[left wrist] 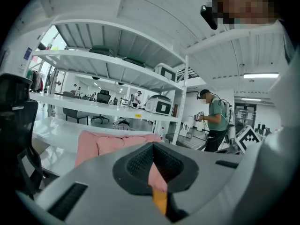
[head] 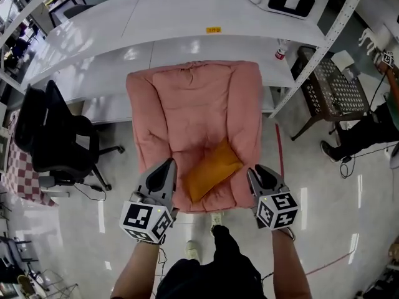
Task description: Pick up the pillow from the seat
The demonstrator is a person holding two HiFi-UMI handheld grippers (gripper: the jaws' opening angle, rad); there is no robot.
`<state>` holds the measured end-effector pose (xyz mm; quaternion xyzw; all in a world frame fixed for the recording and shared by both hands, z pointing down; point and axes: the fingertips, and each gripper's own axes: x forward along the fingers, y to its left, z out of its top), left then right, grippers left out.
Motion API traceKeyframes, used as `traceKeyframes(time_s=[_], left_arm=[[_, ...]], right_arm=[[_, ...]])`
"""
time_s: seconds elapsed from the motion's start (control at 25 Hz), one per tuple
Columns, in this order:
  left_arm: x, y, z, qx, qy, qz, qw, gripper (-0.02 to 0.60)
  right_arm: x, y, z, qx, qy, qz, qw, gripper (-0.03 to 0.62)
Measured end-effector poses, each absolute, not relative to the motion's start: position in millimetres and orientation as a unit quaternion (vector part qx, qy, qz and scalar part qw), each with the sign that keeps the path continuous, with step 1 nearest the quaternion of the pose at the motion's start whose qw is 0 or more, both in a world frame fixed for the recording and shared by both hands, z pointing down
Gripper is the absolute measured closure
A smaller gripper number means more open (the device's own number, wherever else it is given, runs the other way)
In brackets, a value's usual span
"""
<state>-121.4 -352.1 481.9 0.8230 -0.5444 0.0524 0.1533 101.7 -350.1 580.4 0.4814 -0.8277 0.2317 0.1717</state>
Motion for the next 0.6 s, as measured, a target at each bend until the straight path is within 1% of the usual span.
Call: traceKeyframes(time_s=[0.24, 0.4, 0.6], left_arm=[[-100, -388, 525, 0.814, -0.546, 0.082, 0.181, 0.578], [-91, -411, 554, 0.811, -0.543, 0.095, 0.197, 0.578], [-82, -429, 585, 0.804, -0.549, 0.114, 0.199, 0.578]], right_arm=[[110, -370, 657, 0.451, -0.816, 0.282, 0.224, 0.502], [113, -390, 702, 0.445, -0.805, 0.311, 0.24, 0.487], [115, -402, 753, 0.446, -0.789, 0.338, 0.252, 0.468]])
